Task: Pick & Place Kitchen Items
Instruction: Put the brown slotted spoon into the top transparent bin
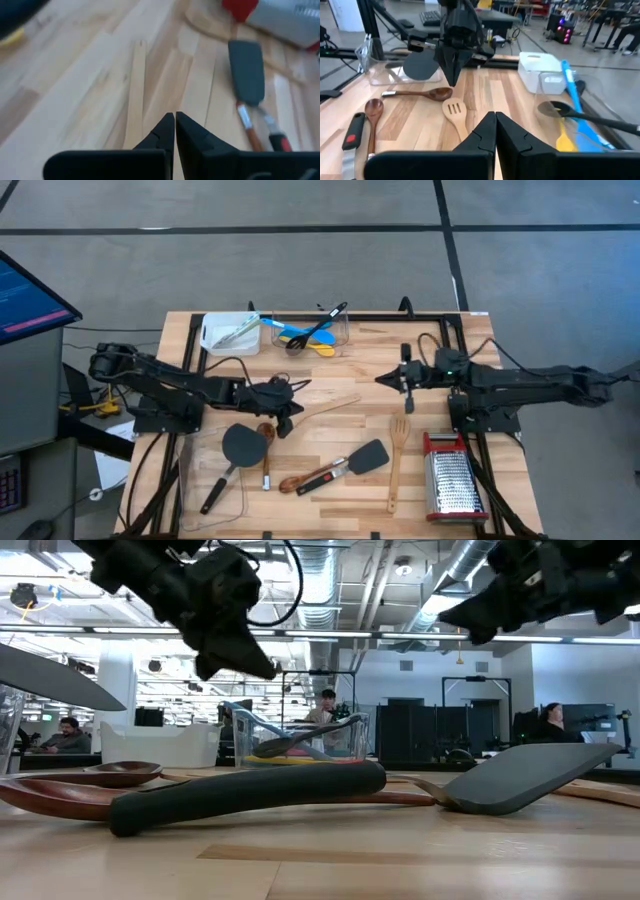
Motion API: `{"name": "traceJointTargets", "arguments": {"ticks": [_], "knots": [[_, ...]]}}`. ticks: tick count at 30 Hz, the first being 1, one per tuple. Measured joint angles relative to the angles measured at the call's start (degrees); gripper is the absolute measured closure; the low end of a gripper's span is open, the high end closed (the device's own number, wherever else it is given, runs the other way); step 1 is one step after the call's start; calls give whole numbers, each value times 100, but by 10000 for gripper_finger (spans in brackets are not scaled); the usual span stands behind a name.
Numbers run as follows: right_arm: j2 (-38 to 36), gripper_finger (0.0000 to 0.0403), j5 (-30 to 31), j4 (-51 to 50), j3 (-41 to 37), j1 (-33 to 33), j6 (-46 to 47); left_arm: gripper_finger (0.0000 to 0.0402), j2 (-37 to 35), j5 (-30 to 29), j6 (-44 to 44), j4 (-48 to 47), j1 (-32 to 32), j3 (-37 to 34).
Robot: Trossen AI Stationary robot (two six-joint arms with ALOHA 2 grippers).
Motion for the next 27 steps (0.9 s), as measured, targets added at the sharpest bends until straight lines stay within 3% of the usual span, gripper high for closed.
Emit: {"name": "traceJointTargets", "arguments": {"ticks": [7,17,27], "knots": [[1198,403,43,147,418,29,174,400,0,64,-632,-1057,76,-2],[2579,403,50,137,1007,22,191,400,0,1347,-1702,-1932,222,-2],[3287,403,56,142,1409,16,147,400,222,1343,-2063,-2339,290,-2]]}}
